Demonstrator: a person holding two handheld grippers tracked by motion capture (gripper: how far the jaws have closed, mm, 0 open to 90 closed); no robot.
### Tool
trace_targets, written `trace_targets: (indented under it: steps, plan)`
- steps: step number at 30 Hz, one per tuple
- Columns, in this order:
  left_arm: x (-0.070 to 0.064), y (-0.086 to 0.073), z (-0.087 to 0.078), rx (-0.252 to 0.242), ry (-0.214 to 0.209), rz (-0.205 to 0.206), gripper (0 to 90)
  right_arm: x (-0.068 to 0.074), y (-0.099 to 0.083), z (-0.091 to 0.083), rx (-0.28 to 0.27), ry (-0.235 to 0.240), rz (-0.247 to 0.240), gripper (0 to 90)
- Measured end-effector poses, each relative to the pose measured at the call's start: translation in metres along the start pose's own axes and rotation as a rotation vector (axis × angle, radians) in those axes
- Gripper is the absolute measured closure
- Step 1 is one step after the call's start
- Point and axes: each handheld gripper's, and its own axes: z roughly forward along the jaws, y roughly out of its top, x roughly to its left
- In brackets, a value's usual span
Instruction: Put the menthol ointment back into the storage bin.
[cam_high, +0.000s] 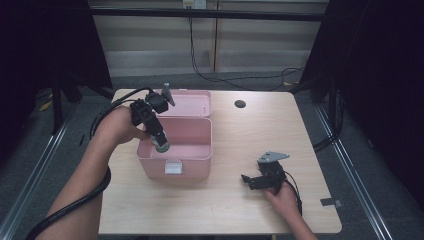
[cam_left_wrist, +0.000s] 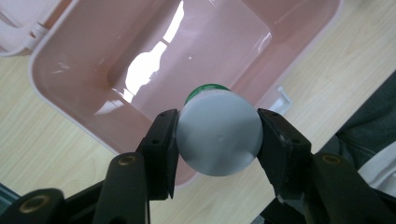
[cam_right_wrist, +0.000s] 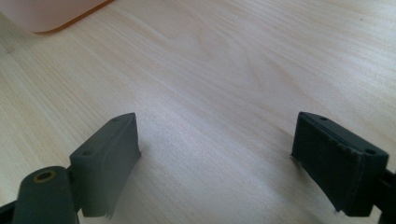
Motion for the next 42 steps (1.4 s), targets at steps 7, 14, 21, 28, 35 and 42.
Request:
trace_targets:
  steps: [7,14,21,28,35,42]
  plan:
    - [0.008,0.007,0.007,-0.004,0.003,-0.030,51.1,0.000,0.000,0.000,-0.002,0.000,-0.002,14.1]
    - [0.015,0.013,0.014,-0.019,0.021,-0.065,51.1,0.000,0.000,0.000,-0.002,0.000,-0.002,14.1]
    - [0.022,0.018,0.025,-0.019,0.028,-0.095,51.1,0.000,0.000,0.000,-0.002,0.000,-0.002,14.1]
    - [0.026,0.024,0.038,-0.021,0.028,-0.110,51.1,0.000,0.000,0.000,-0.002,0.001,-0.002,14.1]
    - [0.030,0.029,0.049,-0.032,0.039,-0.139,51.1,0.000,0.000,0.000,0.000,0.000,0.000,14.1]
    - [0.036,0.032,0.064,-0.037,0.039,-0.163,51.1,0.000,0.000,0.000,-0.002,0.000,-0.002,14.1]
